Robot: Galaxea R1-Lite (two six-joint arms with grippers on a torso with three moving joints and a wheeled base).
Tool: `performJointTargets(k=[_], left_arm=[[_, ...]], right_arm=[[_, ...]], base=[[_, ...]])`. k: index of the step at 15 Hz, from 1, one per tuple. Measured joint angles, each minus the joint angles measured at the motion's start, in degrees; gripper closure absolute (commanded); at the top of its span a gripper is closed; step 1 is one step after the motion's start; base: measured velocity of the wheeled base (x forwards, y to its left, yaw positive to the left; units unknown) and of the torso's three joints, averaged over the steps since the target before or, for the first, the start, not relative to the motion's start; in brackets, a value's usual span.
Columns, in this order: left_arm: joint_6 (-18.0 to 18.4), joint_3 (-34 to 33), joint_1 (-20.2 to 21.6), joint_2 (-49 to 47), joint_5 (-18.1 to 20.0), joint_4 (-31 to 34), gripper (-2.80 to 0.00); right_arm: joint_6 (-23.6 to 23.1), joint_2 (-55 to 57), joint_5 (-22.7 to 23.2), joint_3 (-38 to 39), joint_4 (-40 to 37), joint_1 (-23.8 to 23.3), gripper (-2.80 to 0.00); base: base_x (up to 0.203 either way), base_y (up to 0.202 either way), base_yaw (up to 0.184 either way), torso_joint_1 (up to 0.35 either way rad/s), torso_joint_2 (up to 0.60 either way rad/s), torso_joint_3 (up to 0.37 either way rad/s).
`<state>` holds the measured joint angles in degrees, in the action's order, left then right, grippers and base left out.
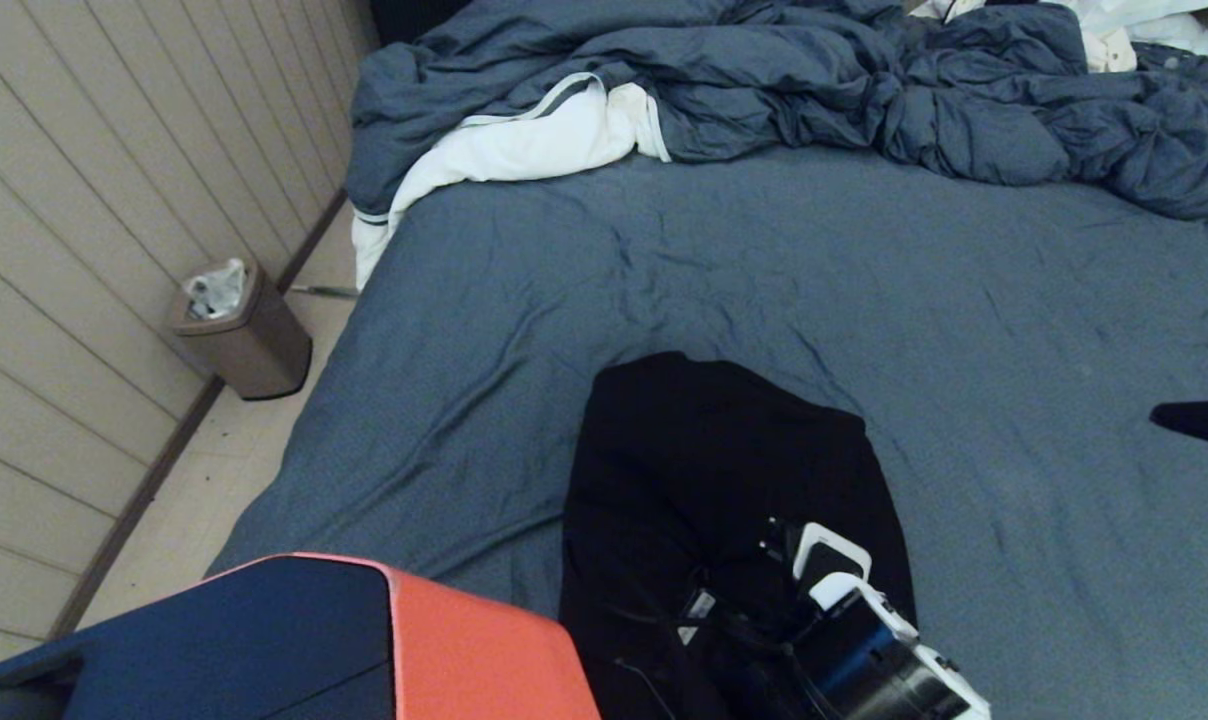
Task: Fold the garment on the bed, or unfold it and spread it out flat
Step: Unfold the black sweatshirt
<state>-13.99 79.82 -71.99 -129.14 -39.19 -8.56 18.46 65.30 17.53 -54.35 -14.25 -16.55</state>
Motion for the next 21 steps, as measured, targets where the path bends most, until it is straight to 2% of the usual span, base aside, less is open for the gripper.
performJointTargets(k=[1,10,15,17,21], left_arm=[[-0.1,-0.1,0.6,-0.2,0.0,-0.2,0.00],[-0.3,0.3,3.2,1.5,-0.3,-1.6,0.00],[-0.1,-1.5,6.0,11.0,-2.6,-1.3,0.00],[-0.3,-6.1,8.4,17.1,-3.0,-1.6,0.00],[-0.7,-22.5,16.0,27.7,-2.7,-5.9,0.00]], right_arm=[[0.0,-0.3,0.0,-0.1,0.0,0.1,0.00],[0.0,-1.7,0.4,0.1,0.0,0.1,0.00],[0.0,-2.1,0.4,0.2,0.0,0.2,0.00],[0.0,-2.7,0.6,0.2,0.0,0.3,0.00],[-0.1,-4.4,1.3,-0.1,-0.3,0.6,0.00]], base=[[0.000,0.000,0.000,0.000,0.00,0.000],[0.000,0.000,0.000,0.000,0.00,0.000],[0.000,0.000,0.000,0.000,0.00,0.000],[0.000,0.000,0.000,0.000,0.00,0.000],[0.000,0.000,0.000,0.000,0.00,0.000]])
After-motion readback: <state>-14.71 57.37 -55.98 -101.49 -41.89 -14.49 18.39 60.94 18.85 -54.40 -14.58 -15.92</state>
